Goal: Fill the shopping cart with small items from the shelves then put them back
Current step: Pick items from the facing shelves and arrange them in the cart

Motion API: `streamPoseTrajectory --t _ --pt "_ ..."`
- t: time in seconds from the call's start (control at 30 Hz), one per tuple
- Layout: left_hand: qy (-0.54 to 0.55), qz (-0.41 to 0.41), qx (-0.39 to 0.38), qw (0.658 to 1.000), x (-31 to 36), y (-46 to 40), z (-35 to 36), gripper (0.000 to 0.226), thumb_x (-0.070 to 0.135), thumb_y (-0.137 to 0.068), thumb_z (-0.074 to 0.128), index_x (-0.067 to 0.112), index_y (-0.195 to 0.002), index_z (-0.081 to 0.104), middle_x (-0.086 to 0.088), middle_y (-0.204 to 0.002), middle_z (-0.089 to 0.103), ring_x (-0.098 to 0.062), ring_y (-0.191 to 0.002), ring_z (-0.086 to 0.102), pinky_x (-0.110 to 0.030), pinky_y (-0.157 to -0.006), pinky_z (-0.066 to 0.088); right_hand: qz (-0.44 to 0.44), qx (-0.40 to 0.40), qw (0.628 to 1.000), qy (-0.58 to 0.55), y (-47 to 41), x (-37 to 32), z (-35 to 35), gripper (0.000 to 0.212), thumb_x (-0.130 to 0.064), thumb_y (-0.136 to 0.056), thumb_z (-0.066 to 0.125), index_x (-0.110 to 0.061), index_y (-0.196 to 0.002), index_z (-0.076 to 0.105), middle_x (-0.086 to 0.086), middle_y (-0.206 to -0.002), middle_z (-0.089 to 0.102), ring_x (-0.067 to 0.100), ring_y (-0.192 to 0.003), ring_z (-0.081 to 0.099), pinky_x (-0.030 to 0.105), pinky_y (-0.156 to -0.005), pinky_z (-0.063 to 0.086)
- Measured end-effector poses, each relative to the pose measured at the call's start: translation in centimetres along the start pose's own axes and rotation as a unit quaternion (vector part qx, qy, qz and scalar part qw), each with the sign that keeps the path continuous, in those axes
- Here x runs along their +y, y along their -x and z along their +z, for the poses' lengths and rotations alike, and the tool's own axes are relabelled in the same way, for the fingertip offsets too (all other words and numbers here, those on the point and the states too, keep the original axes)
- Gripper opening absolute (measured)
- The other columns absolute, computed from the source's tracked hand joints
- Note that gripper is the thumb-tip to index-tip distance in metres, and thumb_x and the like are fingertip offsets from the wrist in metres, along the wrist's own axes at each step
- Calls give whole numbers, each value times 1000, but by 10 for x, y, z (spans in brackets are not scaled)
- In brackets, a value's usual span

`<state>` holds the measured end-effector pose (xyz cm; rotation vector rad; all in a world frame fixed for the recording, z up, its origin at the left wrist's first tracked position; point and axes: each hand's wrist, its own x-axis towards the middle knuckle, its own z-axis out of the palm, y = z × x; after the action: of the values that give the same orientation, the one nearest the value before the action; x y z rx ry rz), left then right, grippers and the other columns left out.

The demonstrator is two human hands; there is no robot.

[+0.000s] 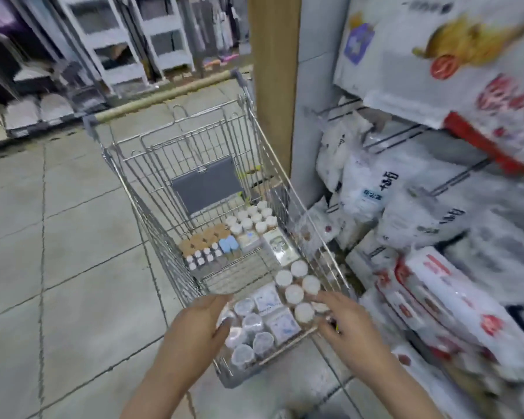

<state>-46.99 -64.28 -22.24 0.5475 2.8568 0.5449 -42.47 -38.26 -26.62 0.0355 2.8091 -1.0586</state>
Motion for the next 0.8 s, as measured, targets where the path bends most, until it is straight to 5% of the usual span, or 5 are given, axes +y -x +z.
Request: streamPoseTrajectory --t 0.2,0.4,0.6,0.8 --pt "-30 93 -20 995 115 6 -29 45 38 -99 39 33 -143 34 10 -144 43 -11 -128 43 -28 -98 40 99 136 986 20 129 17 -84 33 -35 -94 51 -24 -124 58 -7 -123 58 14 -119 50 18 -93 34" --pt "-9 281 -50 958 287 43 9 44 43 -93 43 24 -132 53 2 -127 59 -22 -113 57 -34 -90 44 224 249 942 8 318 56 -132 35 -28 -96 51 -37 -129 49 -22 -124 48 1 -118 44 21 -99 37" --pt "-4 467 -131 874 467 160 83 47 37 -99 40 30 -145 32 9 -148 35 -11 -134 34 -24 -104 33 386 352 853 6 538 82 -150 25 -34 -98 48 -38 -123 48 -23 -115 46 1 -114 47 19 -96 38" --pt "-8 571 -228 789 577 286 145 46 45 -98 38 38 -144 31 18 -144 37 -3 -113 50 -17 -96 37 499 430 751 -48 704 87 -131 31 -32 -98 48 -34 -129 48 -21 -122 47 -3 -101 47 11 -84 39"
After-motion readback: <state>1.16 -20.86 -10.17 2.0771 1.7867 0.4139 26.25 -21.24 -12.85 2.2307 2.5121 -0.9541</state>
